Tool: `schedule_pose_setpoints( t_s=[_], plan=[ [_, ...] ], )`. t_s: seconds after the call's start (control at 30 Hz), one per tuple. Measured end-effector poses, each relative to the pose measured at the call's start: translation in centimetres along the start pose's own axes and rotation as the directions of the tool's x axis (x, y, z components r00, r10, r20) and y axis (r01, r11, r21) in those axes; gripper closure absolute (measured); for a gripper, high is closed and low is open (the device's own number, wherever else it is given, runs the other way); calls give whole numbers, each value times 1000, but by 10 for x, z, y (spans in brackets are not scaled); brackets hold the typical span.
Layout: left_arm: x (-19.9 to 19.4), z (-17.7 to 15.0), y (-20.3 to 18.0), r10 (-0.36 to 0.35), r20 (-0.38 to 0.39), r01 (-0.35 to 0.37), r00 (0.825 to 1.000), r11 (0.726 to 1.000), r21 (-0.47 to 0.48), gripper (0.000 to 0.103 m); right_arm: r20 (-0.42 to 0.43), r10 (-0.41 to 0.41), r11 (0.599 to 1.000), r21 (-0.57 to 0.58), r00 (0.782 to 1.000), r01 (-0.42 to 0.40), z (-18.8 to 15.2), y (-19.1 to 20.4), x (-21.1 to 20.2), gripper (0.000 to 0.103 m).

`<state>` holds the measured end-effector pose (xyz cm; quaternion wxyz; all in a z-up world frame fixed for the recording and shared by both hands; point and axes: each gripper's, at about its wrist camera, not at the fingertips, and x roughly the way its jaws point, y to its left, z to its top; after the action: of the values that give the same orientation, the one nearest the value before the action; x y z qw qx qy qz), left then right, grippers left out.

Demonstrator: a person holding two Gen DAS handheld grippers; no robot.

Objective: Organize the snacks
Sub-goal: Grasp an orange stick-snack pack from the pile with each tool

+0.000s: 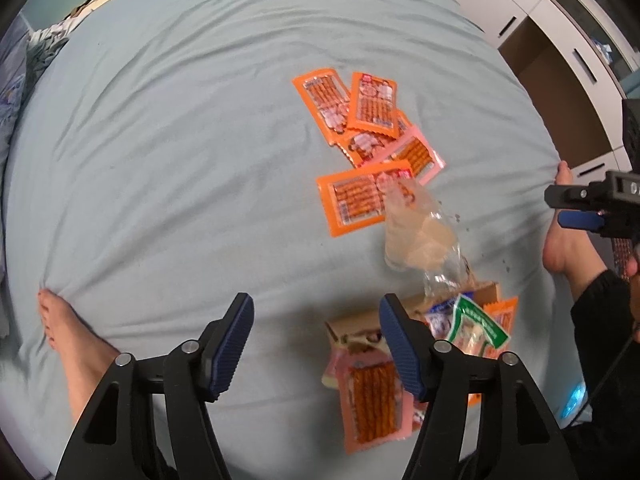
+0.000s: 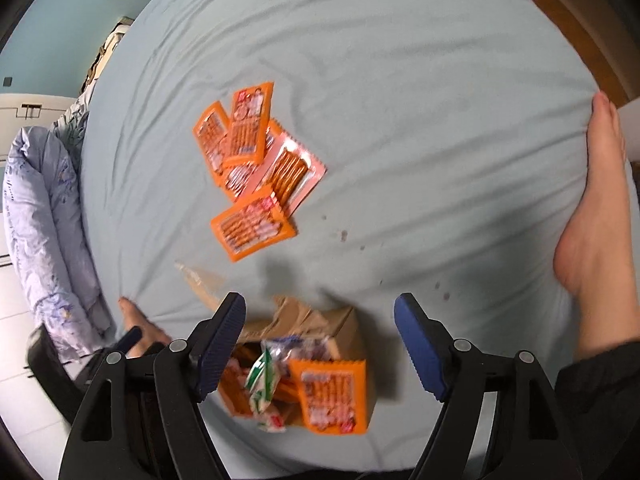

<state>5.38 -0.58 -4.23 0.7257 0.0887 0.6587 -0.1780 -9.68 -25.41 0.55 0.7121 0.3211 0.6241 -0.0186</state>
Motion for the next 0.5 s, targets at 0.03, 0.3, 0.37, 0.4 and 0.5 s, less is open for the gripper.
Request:
schedule_pose_setpoints(
  t_s=[0.03,0.3,0.37,0.4,0.5],
  plan=[
    [4,7,0,-2,-2,2,1000,1000,26,37,7,-12,1000,-8,1000,12,3,-1,3,27],
    [67,53,-23,169,63,-179,984,880,441,31,-59,-56,998,-17,997,55,23,1,32,27],
    [91,64,-24,173,34,-167,984,853,494,27,-74,-60,998,-12,995,60,28,-3,40,27],
    [101,68,-25,179,21,-165,984,847,505,26,-83,-61,998,-9,995,61,31,-5,44,27],
    [128,76,-37,185,12,-159,983,811,564,26,-105,-63,998,0,992,64,42,-8,57,27]
  ],
)
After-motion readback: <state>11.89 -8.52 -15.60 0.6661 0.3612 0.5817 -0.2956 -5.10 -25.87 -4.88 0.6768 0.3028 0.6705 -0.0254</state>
